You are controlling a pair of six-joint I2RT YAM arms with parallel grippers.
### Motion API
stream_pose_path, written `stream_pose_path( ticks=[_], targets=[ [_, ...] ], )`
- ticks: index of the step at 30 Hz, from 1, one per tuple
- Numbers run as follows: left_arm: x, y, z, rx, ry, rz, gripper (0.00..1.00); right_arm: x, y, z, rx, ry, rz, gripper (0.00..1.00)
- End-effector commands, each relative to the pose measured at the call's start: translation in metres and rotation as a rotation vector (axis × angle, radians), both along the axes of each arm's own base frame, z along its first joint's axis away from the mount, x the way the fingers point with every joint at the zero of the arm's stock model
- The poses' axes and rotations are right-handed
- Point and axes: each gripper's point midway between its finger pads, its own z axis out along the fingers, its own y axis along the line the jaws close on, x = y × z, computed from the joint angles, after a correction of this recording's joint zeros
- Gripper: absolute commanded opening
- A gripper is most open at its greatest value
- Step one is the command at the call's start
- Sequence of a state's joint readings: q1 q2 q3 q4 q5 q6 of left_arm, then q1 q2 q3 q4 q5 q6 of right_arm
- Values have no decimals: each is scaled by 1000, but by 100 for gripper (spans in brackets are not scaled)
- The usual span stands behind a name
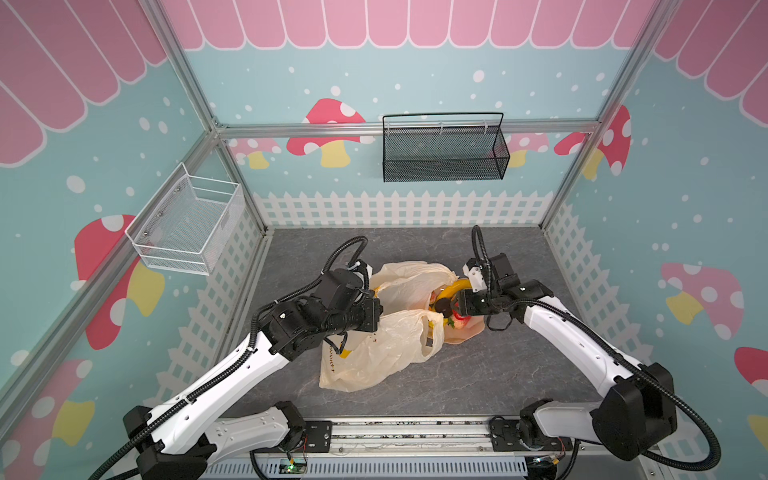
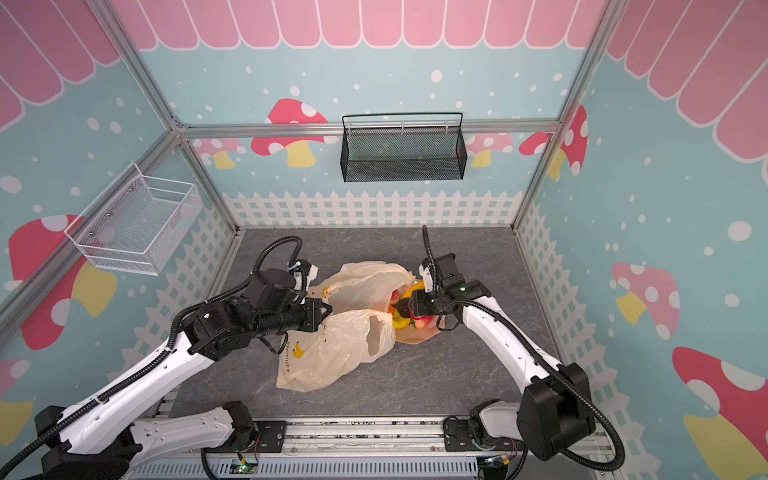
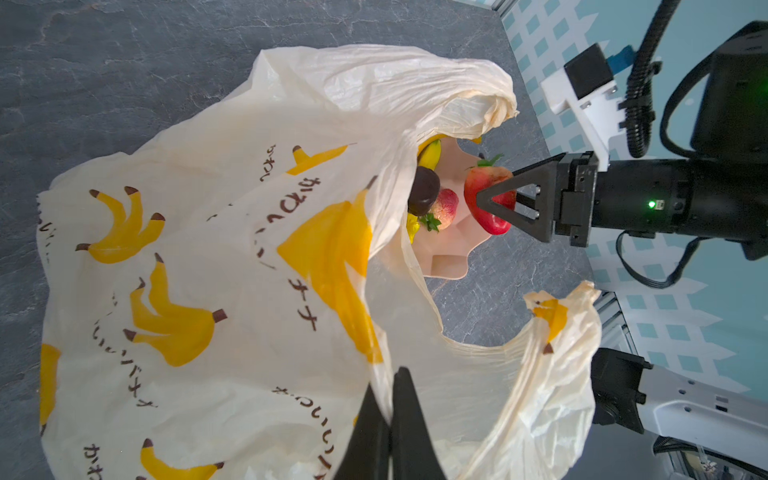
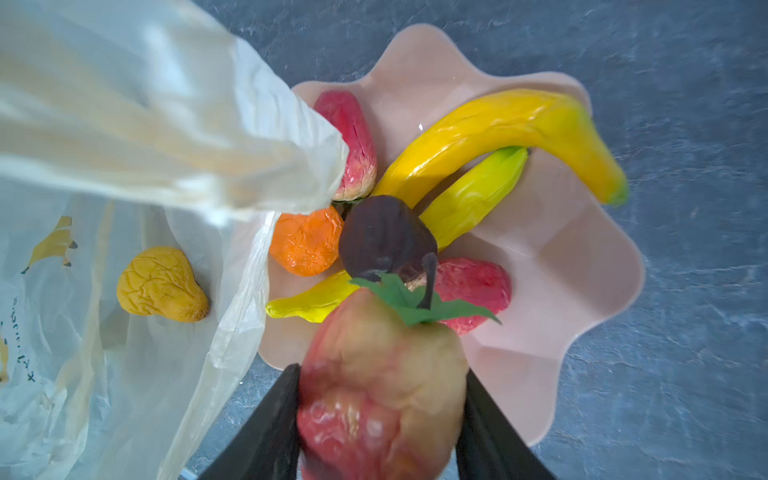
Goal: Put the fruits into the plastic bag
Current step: 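Lower the right gripper and grasp the red strawberry in the bowl, then lift the strawberry and carry it toward the bag mouth held by the left gripper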
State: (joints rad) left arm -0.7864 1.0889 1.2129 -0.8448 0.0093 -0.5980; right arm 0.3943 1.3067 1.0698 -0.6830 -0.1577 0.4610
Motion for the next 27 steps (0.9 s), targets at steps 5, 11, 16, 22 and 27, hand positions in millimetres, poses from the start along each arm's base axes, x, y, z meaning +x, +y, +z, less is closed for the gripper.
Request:
stream_pose_path(
  ticks=[5,11,16,22,27],
  targets=[
    [-10,-9,3,-72,19,-58,1,2,-40,57,-50,-123,-195,45],
    [-17,-9,0,-108,26,-67,2,5,5,110,204,-244,-33,46],
    [-17,-5,5,-117,-4,-61,3,6,39,134,379,-284,98,46],
    [-13,-12,7,-126,2,-70,2,1,65,134,490,-257,214,46],
    [-11,-15,7,-126,3,-71,2,-11,98,117,506,-207,301,45]
  ],
)
